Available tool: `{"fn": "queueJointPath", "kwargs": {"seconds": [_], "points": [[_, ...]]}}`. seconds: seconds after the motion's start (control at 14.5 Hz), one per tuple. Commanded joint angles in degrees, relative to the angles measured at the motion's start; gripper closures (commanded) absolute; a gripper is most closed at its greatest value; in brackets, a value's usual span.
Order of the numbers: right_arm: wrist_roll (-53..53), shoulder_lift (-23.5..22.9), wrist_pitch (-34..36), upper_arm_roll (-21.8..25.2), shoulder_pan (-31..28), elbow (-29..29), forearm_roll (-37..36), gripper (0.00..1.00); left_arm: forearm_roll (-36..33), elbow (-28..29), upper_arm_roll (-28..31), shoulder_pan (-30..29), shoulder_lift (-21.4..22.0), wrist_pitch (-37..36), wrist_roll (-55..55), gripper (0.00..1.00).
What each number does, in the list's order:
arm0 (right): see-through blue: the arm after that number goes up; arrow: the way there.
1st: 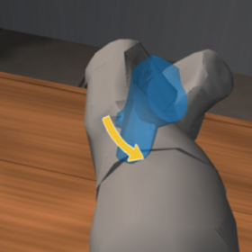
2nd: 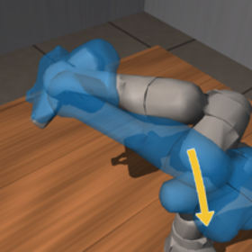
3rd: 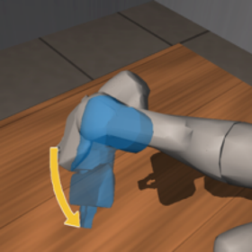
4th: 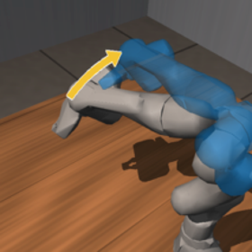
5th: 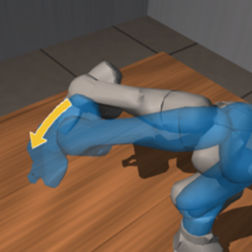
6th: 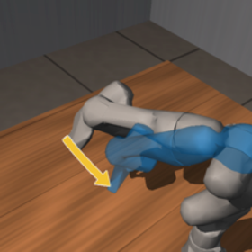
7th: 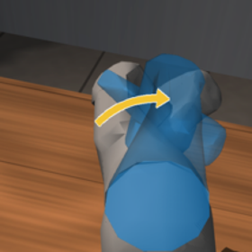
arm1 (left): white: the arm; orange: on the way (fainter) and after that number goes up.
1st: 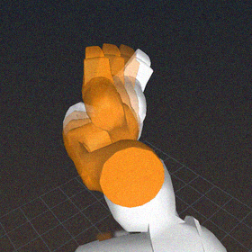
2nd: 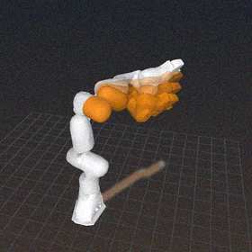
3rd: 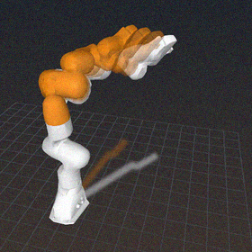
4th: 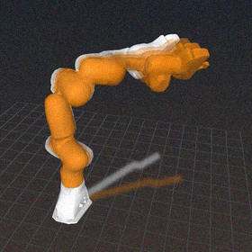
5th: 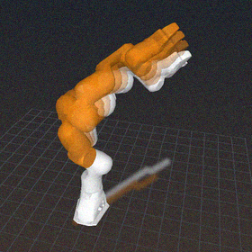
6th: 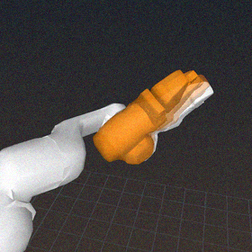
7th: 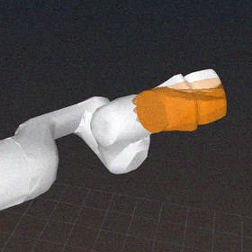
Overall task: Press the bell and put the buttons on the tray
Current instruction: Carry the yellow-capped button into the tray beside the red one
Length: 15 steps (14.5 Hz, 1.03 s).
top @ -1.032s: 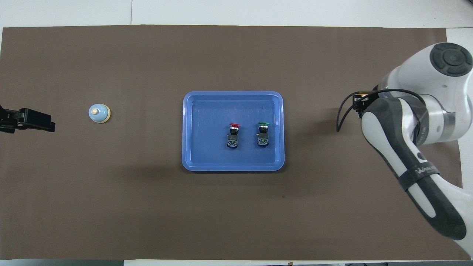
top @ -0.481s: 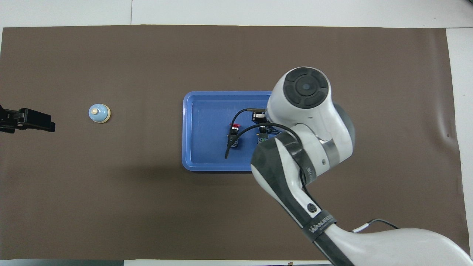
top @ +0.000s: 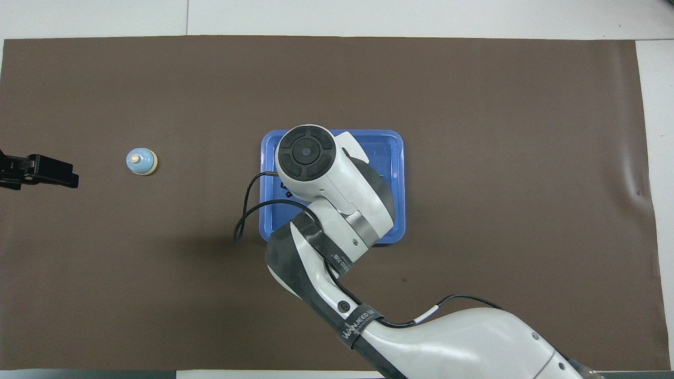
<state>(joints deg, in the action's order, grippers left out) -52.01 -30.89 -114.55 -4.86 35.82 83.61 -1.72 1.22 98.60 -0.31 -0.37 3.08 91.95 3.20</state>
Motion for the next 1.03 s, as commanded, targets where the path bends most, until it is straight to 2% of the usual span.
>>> {"fn": "queueJointPath", "kwargs": {"seconds": [0.0, 0.28, 0.62, 0.69, 0.76, 0.96], "points": [[-0.5, -3.9, -1.0, 0.2, 1.9, -2.8, 0.0, 1.00, 0.3, -1.0, 0.1, -0.1, -0.4, -0.9, -0.1, 0.00], [-1.2, -8.0, -3.7, 0.5, 5.0, -2.7, -1.7, 1.00, 0.3, -1.0, 0.1, -0.1, -0.4, -0.9, -0.1, 0.00], [-1.4, -8.0, -2.8, 0.5, 4.7, -2.8, -1.0, 1.00, 0.3, -1.0, 0.1, -0.1, -0.4, -0.9, -0.1, 0.00], [-2.0, -7.8, -2.6, 0.5, 4.5, -2.8, -0.9, 0.91, 0.3, -1.0, 0.1, -0.1, -0.4, -0.9, -0.1, 0.00], [-2.7, -7.4, -2.6, 0.6, 4.5, -2.8, -0.9, 0.01, 0.3, -1.0, 0.1, -0.1, -0.4, -0.9, -0.1, 0.00], [-4.1, -4.2, 2.2, 0.6, 3.6, -3.0, -0.6, 0.00, 0.3, -1.0, 0.1, -0.1, -0.4, -0.9, -0.1, 0.00]]}}
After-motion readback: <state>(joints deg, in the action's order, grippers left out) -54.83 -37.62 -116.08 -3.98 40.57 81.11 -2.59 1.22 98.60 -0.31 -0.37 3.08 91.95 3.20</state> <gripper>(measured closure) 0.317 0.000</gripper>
